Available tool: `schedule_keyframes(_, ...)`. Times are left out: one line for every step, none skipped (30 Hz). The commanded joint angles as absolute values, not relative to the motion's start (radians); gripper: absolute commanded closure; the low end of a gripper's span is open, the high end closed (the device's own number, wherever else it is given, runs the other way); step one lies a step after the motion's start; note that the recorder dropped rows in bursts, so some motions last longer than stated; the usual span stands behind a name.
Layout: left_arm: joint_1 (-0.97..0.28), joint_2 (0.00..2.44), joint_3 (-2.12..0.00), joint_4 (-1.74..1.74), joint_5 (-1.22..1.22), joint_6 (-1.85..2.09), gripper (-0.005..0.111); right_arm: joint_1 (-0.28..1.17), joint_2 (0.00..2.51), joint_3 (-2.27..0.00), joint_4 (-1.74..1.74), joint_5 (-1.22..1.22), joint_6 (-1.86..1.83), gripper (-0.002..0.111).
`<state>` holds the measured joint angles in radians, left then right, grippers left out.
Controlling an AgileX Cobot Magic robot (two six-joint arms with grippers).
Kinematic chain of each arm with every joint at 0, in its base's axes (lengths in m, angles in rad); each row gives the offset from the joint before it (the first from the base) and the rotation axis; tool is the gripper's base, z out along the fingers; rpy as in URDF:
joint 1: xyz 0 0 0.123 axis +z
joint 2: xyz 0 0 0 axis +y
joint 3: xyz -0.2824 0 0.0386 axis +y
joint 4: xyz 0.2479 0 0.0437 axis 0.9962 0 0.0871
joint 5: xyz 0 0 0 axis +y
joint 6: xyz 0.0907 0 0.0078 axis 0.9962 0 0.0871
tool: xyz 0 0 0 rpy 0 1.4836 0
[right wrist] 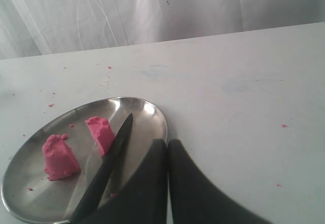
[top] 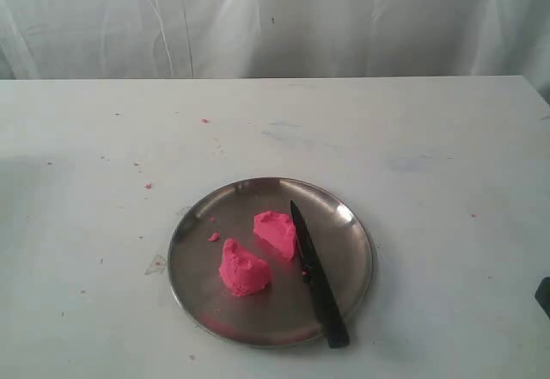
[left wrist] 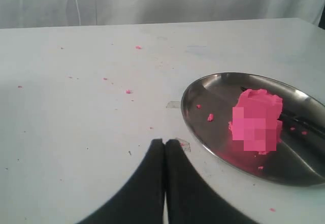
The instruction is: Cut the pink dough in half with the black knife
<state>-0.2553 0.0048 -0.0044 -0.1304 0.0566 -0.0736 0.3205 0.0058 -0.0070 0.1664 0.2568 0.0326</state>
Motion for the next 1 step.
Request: schedule_keyframes(-0.25,0.0,0.0,-0.132,0.055,-0.075,0.107,0.318,0.0,0.0,0.164,0.249,0.021,0.108)
